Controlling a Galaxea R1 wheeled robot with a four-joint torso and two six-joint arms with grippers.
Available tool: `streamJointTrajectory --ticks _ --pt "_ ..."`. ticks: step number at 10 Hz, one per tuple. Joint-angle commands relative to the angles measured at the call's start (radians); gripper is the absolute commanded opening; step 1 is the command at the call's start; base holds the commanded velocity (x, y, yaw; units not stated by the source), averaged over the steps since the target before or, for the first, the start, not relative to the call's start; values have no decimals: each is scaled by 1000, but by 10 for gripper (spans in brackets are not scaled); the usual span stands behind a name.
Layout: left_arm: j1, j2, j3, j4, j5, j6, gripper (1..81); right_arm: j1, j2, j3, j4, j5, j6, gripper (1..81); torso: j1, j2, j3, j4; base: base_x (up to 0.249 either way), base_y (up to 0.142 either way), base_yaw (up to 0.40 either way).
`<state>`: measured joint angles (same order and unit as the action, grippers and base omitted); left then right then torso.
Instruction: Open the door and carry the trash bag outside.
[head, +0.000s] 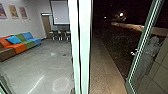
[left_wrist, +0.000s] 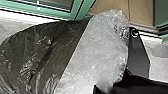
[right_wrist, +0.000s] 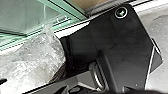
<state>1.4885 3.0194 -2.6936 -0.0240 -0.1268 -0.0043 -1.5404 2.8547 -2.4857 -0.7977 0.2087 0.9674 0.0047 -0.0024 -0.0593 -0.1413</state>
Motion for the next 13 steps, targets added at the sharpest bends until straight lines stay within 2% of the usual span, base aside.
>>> streamJointTrajectory --ticks 1,4,13 --pt "-47 -2 -3 -5 52 0 10 35 33 -54 -32 -42 -6 811 0 0 0 0 0 0 0" --pt "-47 0 -3 -2 52 0 10 36 64 -97 -37 -42 -7 811 0 0 0 0 0 0 0" --pt "-47 3 3 3 52 1 10 35 67 -99 -43 -42 -7 811 0 0 0 0 0 0 0"
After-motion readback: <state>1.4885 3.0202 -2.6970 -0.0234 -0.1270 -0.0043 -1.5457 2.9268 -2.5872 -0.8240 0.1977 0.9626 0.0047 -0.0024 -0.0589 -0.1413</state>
